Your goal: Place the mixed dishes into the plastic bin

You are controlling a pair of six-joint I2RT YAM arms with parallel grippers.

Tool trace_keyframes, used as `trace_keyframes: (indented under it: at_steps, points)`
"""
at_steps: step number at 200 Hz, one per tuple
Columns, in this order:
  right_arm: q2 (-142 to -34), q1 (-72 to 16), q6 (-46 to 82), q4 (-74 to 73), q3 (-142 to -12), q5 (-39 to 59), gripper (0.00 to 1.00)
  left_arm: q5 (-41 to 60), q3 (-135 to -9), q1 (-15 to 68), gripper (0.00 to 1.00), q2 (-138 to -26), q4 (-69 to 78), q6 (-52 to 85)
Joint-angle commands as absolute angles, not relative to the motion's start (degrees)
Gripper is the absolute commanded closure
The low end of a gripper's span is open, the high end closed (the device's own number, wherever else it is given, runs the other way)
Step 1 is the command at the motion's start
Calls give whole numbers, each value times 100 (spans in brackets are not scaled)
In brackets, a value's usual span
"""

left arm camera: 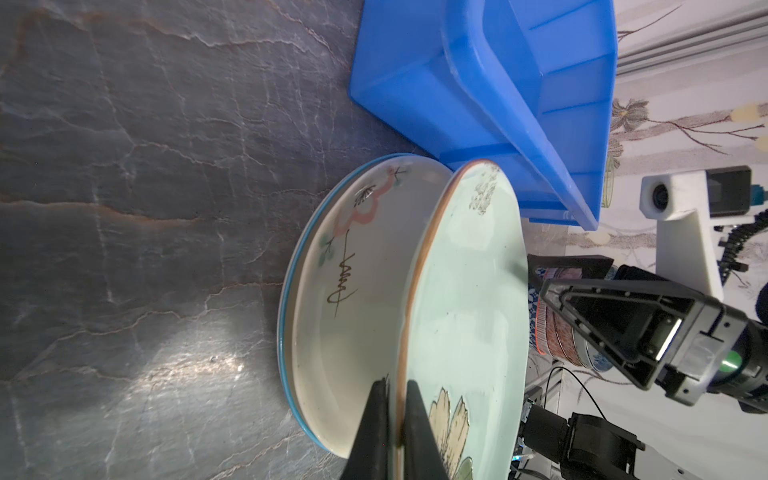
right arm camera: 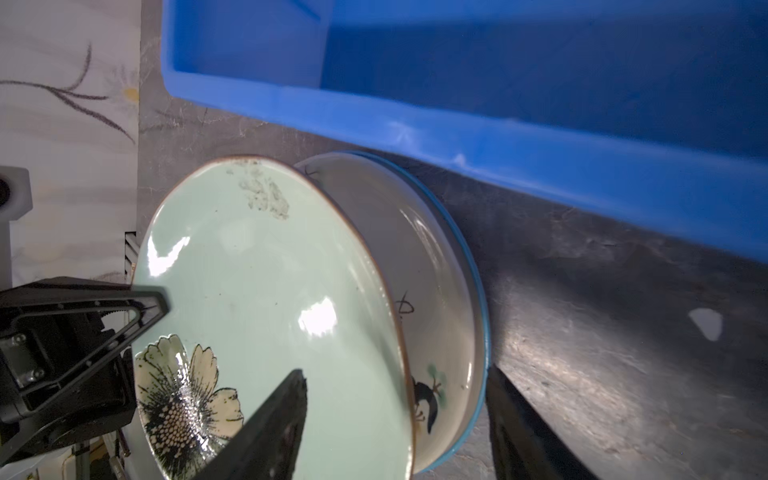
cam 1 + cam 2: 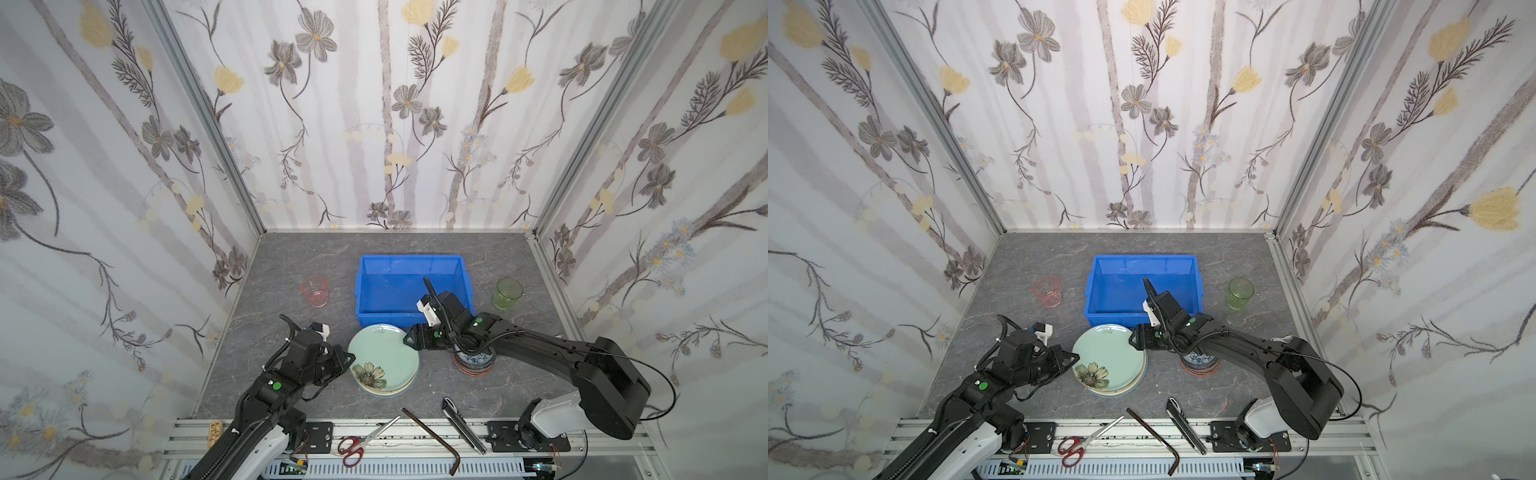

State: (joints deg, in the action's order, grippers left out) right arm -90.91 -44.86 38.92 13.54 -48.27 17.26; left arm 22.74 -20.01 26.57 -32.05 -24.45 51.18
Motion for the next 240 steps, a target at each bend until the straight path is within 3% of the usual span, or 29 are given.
trace_keyframes:
  at_steps: [1, 149, 189, 240]
  points:
    - [-8809, -4375, 3723, 1458, -4807, 1958, 34, 2984, -2143, 2544, 100, -3290, -1743, 4913]
    - [-7801, -3687, 3402, 1653, -4457, 3914, 42, 3970, -2664, 2031, 100, -3728, -945, 4808]
    - [-7647, -3567, 3562, 1401, -4472, 4213, 47, 4005, -2735, 2028, 100, -4026, -668, 4789]
    - [-7644, -3416, 3814, 1042, -4456, 4326, 62, 4015, -2791, 2013, 100, -4284, -434, 4776]
